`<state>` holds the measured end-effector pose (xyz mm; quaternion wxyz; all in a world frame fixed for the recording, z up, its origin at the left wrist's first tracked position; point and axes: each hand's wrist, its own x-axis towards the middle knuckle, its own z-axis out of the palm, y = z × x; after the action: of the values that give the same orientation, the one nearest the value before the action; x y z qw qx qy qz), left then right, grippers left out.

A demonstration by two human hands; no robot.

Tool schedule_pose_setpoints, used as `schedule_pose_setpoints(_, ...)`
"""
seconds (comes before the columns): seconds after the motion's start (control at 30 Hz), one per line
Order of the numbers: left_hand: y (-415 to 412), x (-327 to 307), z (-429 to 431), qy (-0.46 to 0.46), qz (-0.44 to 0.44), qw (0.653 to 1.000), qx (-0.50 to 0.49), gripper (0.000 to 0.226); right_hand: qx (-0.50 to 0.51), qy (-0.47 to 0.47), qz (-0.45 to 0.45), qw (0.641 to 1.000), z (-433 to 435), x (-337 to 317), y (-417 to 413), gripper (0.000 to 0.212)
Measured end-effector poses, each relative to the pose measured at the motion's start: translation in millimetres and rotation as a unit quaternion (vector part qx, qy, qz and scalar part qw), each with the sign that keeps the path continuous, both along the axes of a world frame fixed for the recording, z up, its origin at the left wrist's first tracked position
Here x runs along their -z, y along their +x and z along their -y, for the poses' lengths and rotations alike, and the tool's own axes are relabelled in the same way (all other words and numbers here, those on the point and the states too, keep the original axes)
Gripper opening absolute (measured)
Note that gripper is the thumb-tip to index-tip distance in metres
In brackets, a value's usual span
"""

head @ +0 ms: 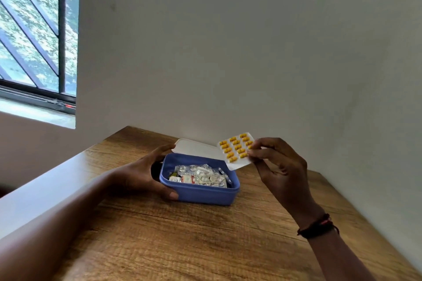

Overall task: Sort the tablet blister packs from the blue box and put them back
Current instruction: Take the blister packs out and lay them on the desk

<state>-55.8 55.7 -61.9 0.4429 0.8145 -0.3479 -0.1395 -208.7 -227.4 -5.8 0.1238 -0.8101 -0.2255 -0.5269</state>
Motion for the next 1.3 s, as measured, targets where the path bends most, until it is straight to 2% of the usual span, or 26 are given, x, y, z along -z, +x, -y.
schedule_pose_setpoints(0.2,-2,0,0,-0.023,-0.008,1.000,0.007,0.135,-0.014,-0.006,-0.028,0.999,-1,-14,-8,0.011)
schedule_pose_setpoints(0.23,-2,1,0,-0.027,-0.009,1.000,0.008,0.135,-0.026,0.008,-0.054,0.998,0,-15,-9,0.012)
schedule_pose_setpoints(0.3,-2,2,0,-0.031,-0.013,0.999,0.009,0.133,-0.059,0.096,-0.146,0.983,1,-16,-12,0.012)
schedule_pose_setpoints(0.4,-2,2,0,-0.040,-0.006,0.999,0.013,0.128,-0.096,0.213,-0.344,0.909,13,-23,-20,0.013)
schedule_pose_setpoints(0.5,-2,1,-1,-0.031,-0.001,0.999,0.014,0.126,-0.120,0.226,-0.518,0.816,30,-28,-28,0.026)
schedule_pose_setpoints(0.57,-1,1,-1,-0.031,-0.001,0.999,0.012,0.128,-0.098,0.219,-0.603,0.760,39,-26,-31,0.029)
schedule_pose_setpoints(0.7,-1,3,0,-0.036,0.007,0.999,0.012,0.121,-0.017,0.170,-0.729,0.663,46,-18,-29,0.027)
schedule_pose_setpoints(0.83,0,3,1,-0.048,-0.002,0.999,0.013,0.115,0.018,0.139,-0.781,0.609,44,-11,-26,0.022)
schedule_pose_setpoints(1.0,0,3,3,-0.046,-0.003,0.999,0.013,0.119,0.039,0.117,-0.780,0.614,41,-8,-24,0.024)
schedule_pose_setpoints(1.13,-1,2,3,-0.036,-0.003,0.999,0.004,0.125,0.056,0.098,-0.770,0.628,42,-11,-23,0.036)
schedule_pose_setpoints(1.23,-1,2,3,-0.035,-0.004,0.999,0.007,0.125,0.067,0.108,-0.734,0.668,43,-14,-24,0.044)
schedule_pose_setpoints(1.3,-2,1,3,-0.035,-0.005,0.999,0.009,0.125,0.076,0.128,-0.665,0.732,41,-13,-20,0.038)
